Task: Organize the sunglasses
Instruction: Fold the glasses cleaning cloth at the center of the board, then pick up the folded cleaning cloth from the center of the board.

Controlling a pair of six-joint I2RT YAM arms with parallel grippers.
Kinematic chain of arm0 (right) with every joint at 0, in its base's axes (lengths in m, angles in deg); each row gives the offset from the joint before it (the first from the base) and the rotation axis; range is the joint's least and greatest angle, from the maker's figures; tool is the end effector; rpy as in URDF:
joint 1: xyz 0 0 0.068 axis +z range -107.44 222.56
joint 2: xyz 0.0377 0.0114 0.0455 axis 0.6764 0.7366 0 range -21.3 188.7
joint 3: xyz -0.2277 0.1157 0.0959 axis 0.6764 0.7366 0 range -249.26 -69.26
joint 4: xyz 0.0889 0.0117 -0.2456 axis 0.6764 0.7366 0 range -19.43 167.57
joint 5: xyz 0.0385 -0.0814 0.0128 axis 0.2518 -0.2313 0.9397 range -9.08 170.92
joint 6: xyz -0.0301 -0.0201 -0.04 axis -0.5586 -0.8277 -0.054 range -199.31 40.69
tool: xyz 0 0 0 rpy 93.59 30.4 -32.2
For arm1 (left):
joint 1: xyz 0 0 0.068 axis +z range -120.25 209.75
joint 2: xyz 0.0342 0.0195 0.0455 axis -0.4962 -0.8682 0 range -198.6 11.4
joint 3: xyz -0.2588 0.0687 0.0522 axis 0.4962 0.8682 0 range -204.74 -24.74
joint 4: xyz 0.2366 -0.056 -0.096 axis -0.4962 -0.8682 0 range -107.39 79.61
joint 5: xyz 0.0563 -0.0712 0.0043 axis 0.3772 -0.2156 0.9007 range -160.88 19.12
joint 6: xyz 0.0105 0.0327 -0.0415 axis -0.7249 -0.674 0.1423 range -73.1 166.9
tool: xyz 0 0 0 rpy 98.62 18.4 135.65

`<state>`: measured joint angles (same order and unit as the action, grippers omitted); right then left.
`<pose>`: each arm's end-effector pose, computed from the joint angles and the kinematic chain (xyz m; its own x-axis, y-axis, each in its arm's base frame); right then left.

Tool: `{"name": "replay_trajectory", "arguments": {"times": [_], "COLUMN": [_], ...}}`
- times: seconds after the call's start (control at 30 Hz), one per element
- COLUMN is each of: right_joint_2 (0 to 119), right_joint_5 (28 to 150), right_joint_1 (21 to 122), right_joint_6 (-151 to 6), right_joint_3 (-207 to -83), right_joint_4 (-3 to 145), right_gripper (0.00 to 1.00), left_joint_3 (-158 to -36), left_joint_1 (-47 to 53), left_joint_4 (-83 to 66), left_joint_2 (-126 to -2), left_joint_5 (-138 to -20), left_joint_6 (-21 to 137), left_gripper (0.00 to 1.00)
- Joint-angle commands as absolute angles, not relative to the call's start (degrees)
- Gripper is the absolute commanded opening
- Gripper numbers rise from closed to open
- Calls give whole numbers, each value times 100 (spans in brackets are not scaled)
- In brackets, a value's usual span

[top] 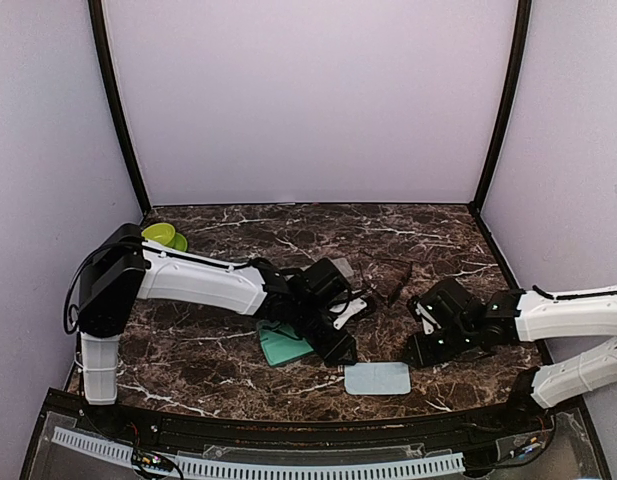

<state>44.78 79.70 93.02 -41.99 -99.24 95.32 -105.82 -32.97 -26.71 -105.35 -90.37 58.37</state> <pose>0.1278 0.1535 0.1632 -0.9056 -0.1448 -0.3986 -0.2707 0.9209 0.2806 0.1907 -0.3956 0.1704 -0.5392 0.6366 -0.5513 0.8416 0.3838 -0.3799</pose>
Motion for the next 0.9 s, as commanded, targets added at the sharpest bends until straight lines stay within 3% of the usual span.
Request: {"name": "replay_trajectory", "arguments": {"times": [0.0,0.53,0.87], "right_joint_2": [4550,4839,4992], "right_joint_5": [8156,8228,8287], "right_joint_1": [9257,9259,9248], "right_joint_6": [-4295,-4325,-4380], "right_joint_3": [-9846,-9686,-9686], "right_joint_4": [9164,8934,8841], "right_gripper": [35,31,29], "left_joint_3": [-10794,-10958,-10930], "left_joint_1": [-3292,-3289,-3300], "left_joint_4": [-2988,-3065,-3051], "left_joint_2": [-10619,-10895,-10977], "left_joint_5": [-9083,-8791,-8925], "left_joint_6": [5667,5512,5524], "left_gripper": [39,39,33]}}
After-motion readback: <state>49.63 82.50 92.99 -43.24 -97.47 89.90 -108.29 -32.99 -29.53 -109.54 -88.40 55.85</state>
